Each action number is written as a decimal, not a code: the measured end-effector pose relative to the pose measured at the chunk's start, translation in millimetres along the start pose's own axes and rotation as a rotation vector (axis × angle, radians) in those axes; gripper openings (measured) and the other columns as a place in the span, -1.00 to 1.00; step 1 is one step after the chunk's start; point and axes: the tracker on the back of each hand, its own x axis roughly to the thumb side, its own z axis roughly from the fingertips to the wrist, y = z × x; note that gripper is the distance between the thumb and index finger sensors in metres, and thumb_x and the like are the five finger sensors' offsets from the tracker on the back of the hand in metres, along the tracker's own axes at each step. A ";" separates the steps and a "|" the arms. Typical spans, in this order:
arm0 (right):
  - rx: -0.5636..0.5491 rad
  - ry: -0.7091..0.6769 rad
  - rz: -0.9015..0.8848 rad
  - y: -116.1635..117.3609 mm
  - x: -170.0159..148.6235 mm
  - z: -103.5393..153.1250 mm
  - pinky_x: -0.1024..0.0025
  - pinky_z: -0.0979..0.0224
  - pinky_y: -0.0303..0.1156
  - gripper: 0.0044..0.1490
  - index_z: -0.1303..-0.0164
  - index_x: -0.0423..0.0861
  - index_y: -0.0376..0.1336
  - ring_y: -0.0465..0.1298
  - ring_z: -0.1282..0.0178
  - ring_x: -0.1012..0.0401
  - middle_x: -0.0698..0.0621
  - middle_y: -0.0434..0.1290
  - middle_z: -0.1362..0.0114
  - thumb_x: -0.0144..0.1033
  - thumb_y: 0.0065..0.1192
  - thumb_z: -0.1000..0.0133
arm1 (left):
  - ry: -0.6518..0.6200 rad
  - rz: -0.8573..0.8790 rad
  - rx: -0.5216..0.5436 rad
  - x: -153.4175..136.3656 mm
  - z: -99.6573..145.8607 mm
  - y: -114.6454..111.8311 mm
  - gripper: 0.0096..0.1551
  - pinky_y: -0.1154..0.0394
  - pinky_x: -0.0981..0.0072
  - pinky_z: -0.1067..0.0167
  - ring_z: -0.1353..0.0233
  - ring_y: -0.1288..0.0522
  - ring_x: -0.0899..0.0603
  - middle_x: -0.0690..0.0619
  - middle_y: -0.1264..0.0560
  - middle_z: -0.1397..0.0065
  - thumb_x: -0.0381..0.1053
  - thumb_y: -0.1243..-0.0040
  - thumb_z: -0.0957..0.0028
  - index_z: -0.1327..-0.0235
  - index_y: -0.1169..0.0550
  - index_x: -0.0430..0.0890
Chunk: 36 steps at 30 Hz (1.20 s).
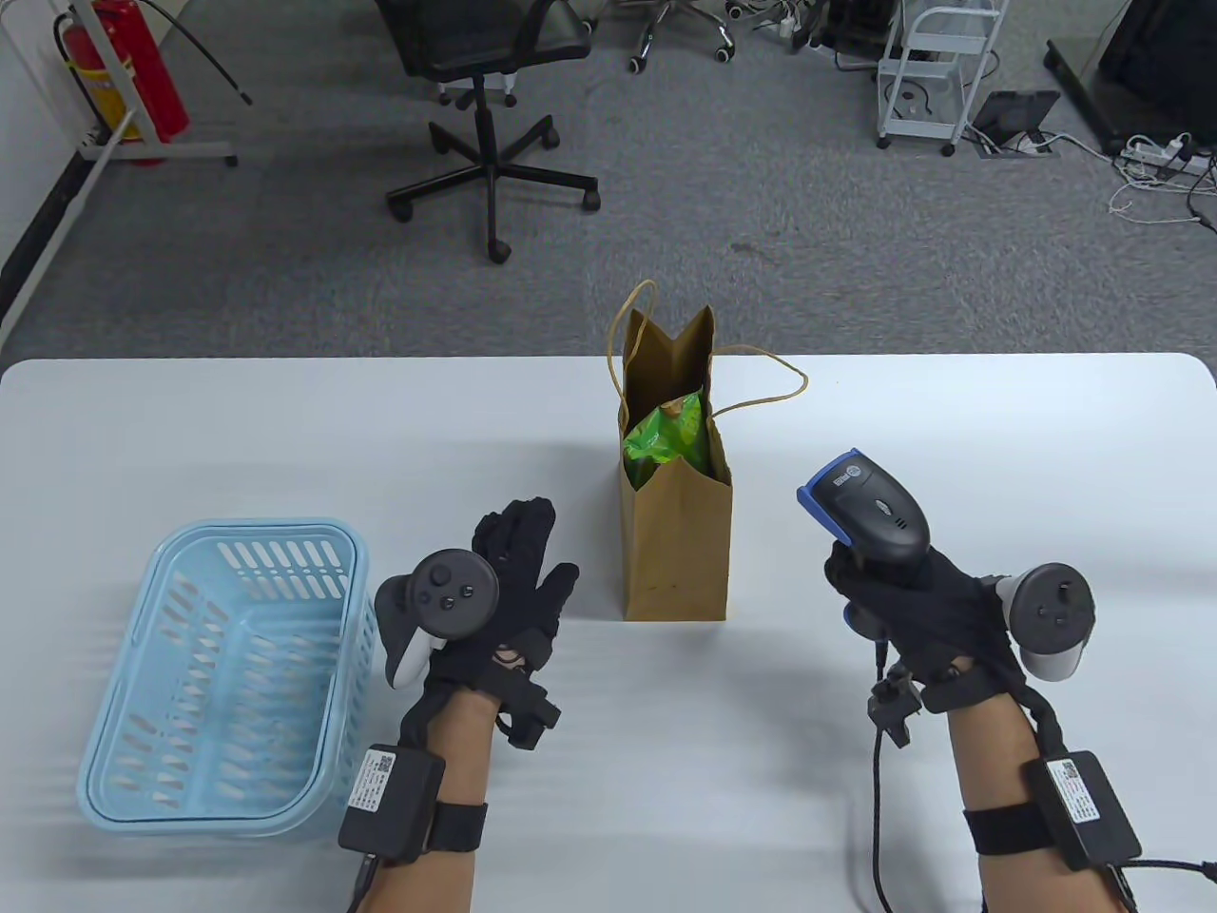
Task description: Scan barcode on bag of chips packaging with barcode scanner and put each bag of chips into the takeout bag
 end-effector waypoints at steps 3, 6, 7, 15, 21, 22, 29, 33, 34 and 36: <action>-0.080 0.075 0.145 -6.9 -13.7 4.3 -0.12 -0.19 0.54 -0.16 -0.56 -0.28 0.20 0.61 -0.10 -0.09 -0.24 0.46 -0.28 0.05 0.25 -0.27 | 0.023 0.009 -0.004 -9.0 2.7 -6.2 -0.14 -0.10 -0.54 -0.34 -0.58 0.09 -0.64 -0.32 -0.02 -0.70 0.05 -0.09 -0.22 -0.71 -0.13 -0.23; -0.138 0.171 0.261 -13.7 -32.4 9.5 -0.14 -0.16 0.53 -0.14 -0.55 -0.34 0.18 0.60 -0.07 -0.10 -0.28 0.45 -0.27 0.04 0.22 -0.28 | 0.039 -0.037 -0.037 -15.9 3.3 -11.3 -0.16 -0.09 -0.54 -0.34 -0.58 0.10 -0.62 -0.28 -0.02 -0.71 0.04 -0.09 -0.22 -0.71 -0.13 -0.20; -0.151 0.228 0.303 -16.0 -38.7 11.8 -0.13 -0.13 0.54 -0.13 -0.54 -0.39 0.18 0.61 -0.05 -0.10 -0.29 0.46 -0.25 0.03 0.22 -0.28 | 0.046 -0.059 -0.041 -18.1 2.9 -12.0 -0.17 -0.08 -0.54 -0.34 -0.58 0.11 -0.62 -0.28 -0.02 -0.71 0.02 -0.09 -0.22 -0.71 -0.14 -0.20; -0.141 0.598 0.615 -19.5 -87.2 27.6 -0.06 0.01 0.62 -0.04 -0.49 -0.55 0.18 0.70 0.08 -0.09 -0.31 0.56 -0.15 -0.01 0.29 -0.25 | 0.075 0.014 -0.066 -30.8 0.8 -16.5 -0.17 -0.08 -0.54 -0.34 -0.58 0.11 -0.62 -0.28 -0.03 -0.70 0.03 -0.09 -0.22 -0.71 -0.14 -0.20; -0.055 0.785 0.751 -18.8 -113.5 38.0 -0.06 0.00 0.64 -0.03 -0.46 -0.57 0.21 0.72 0.08 -0.12 -0.33 0.58 -0.14 -0.01 0.30 -0.23 | 0.097 -0.010 -0.117 -37.1 -1.3 -25.8 -0.16 -0.07 -0.55 -0.34 -0.58 0.11 -0.63 -0.29 -0.03 -0.70 0.04 -0.08 -0.22 -0.71 -0.14 -0.21; -0.047 0.796 0.763 -19.2 -115.5 39.1 -0.06 -0.01 0.64 -0.05 -0.45 -0.57 0.23 0.72 0.07 -0.13 -0.33 0.59 -0.14 -0.01 0.29 -0.24 | 0.098 -0.012 -0.125 -37.6 -1.7 -26.7 -0.16 -0.07 -0.55 -0.34 -0.58 0.11 -0.63 -0.29 -0.03 -0.70 0.04 -0.09 -0.22 -0.71 -0.14 -0.21; 0.001 0.924 0.779 -24.5 -126.8 45.4 -0.12 -0.08 0.58 -0.12 -0.45 -0.49 0.26 0.67 0.00 -0.16 -0.36 0.56 -0.18 0.00 0.28 -0.26 | 0.109 -0.007 -0.137 -40.4 -1.8 -27.9 -0.16 -0.07 -0.55 -0.34 -0.58 0.11 -0.64 -0.29 -0.03 -0.70 0.05 -0.08 -0.22 -0.71 -0.14 -0.21; 0.024 0.953 0.821 -22.8 -127.8 44.9 -0.13 -0.09 0.55 -0.11 -0.46 -0.48 0.26 0.64 -0.02 -0.17 -0.38 0.53 -0.19 0.04 0.23 -0.28 | 0.121 -0.009 -0.133 -42.2 -1.7 -27.9 -0.17 -0.08 -0.54 -0.33 -0.57 0.10 -0.63 -0.29 -0.04 -0.70 0.05 -0.08 -0.22 -0.71 -0.15 -0.21; 0.020 0.952 0.822 -22.8 -128.1 44.8 -0.14 -0.09 0.55 -0.11 -0.45 -0.48 0.27 0.64 -0.02 -0.17 -0.38 0.53 -0.19 0.04 0.23 -0.28 | 0.122 -0.003 -0.134 -42.4 -1.5 -27.9 -0.17 -0.08 -0.54 -0.33 -0.57 0.10 -0.63 -0.29 -0.04 -0.70 0.05 -0.08 -0.22 -0.71 -0.15 -0.21; 0.016 0.962 0.820 -23.6 -128.4 45.5 -0.14 -0.09 0.55 -0.10 -0.46 -0.48 0.26 0.64 -0.02 -0.17 -0.39 0.53 -0.19 0.04 0.22 -0.28 | 0.122 0.004 -0.136 -41.8 -1.2 -28.0 -0.17 -0.08 -0.54 -0.33 -0.57 0.10 -0.63 -0.29 -0.04 -0.70 0.05 -0.08 -0.22 -0.71 -0.16 -0.21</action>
